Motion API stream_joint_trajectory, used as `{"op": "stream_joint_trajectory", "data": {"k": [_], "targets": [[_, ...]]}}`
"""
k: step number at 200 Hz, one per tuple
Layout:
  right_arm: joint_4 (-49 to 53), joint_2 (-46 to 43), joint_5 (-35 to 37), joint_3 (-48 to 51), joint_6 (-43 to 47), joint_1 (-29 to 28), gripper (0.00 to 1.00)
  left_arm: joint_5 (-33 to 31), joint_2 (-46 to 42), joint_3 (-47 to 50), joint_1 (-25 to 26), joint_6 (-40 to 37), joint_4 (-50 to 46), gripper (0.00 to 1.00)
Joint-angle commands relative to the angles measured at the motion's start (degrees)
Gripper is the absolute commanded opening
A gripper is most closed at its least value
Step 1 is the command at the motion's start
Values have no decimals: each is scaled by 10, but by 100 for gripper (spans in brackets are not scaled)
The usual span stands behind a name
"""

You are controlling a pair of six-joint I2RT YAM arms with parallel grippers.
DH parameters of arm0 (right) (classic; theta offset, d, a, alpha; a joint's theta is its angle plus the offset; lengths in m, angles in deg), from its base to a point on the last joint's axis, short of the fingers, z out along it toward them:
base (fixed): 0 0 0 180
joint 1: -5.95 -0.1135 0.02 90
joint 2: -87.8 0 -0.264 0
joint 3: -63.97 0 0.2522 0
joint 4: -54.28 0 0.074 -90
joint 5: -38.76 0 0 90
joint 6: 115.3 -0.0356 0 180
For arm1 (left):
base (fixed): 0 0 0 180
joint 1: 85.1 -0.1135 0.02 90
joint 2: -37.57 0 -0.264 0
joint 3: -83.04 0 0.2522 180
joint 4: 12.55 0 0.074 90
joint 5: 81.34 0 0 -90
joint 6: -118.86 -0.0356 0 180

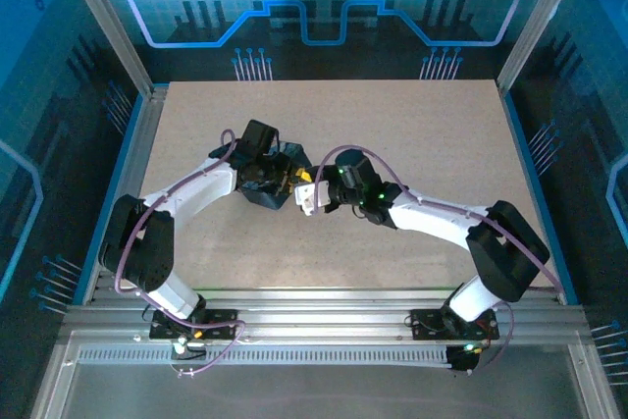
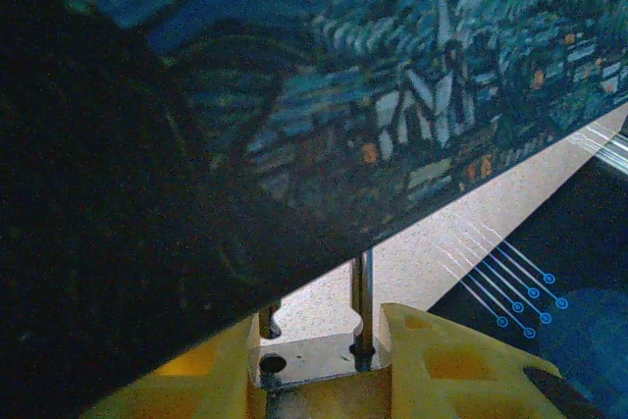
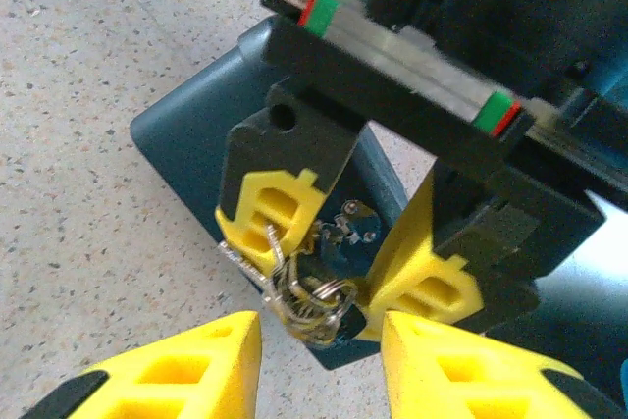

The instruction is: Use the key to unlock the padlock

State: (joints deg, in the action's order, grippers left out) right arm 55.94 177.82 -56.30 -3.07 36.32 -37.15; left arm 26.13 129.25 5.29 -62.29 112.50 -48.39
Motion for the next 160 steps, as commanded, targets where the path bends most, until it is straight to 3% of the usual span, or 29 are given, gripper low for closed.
{"op": "stream_joint_trajectory", "data": {"k": [1,86,160], "targets": [[-5,19,-19,-23,12,-6,37,19,-6,-18,-4,-3,-1,0],[7,44,-35,-43,13,0,31,21,-7,-17,-3,2,3,0],[3,61,-12,-42,-27,2,14,21,-9,-20,-3,8,8,0]]}}
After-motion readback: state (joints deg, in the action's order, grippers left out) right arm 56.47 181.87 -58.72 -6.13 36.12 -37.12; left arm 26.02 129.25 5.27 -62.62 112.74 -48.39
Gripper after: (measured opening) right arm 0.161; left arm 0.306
